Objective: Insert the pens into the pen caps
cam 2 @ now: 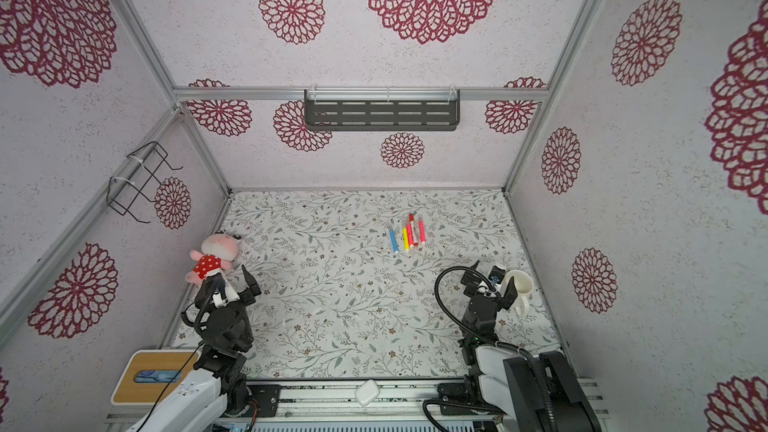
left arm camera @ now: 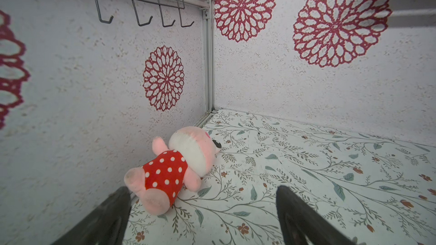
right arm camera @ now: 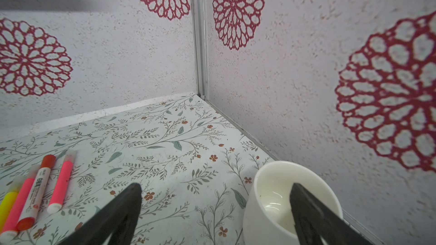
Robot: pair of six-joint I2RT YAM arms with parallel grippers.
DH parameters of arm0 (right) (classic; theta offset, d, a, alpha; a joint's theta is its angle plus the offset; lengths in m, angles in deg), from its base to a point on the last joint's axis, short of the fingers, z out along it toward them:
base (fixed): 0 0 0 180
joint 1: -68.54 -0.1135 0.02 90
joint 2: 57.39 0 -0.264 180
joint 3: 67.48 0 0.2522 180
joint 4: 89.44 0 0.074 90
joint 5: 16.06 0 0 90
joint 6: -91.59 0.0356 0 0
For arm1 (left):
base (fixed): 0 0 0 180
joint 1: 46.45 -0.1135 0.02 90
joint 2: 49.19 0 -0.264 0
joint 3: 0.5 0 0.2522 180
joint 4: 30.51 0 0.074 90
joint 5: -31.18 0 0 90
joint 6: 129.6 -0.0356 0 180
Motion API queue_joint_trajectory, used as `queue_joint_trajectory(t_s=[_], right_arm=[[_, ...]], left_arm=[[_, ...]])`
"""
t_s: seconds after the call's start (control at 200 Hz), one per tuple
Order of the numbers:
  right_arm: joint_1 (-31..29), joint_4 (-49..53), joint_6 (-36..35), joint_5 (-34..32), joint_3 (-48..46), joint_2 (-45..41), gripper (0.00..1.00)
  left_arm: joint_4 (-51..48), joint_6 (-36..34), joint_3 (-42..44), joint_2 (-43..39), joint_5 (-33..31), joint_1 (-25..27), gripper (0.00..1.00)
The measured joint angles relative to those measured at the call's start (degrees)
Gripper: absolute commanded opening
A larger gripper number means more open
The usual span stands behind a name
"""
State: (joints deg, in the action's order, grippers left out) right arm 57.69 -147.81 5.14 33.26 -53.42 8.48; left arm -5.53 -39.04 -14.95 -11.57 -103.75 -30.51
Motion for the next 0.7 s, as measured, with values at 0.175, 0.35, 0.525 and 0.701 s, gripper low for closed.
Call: queue_joint_trajectory(t_s=[0.175, 0.35, 0.525, 0.701], right_arm=[[1.49, -10.75, 0.72, -2.19, 0.02, 11.76, 0.99], [1.79, -14.47, 0.94, -3.34, -0.09, 20.31, 0.99], [1.92, -17.16, 0.70, -2.91, -0.09, 20.26, 0.99], [1.88, -17.66, -0.66, -0.28, -0.09, 20.35, 0.99]], left_arm=[[3.50, 0.17, 0.00, 4.22, 2.03, -2.08, 0.98], [6.99, 0.24, 0.00, 8.87, 2.75, -2.49, 0.98], [10.25, 0.28, 0.00, 11.45, 3.52, -3.15, 0.98], [13.62, 0.31, 0.00, 15.08, 4.26, -4.17, 0.98]])
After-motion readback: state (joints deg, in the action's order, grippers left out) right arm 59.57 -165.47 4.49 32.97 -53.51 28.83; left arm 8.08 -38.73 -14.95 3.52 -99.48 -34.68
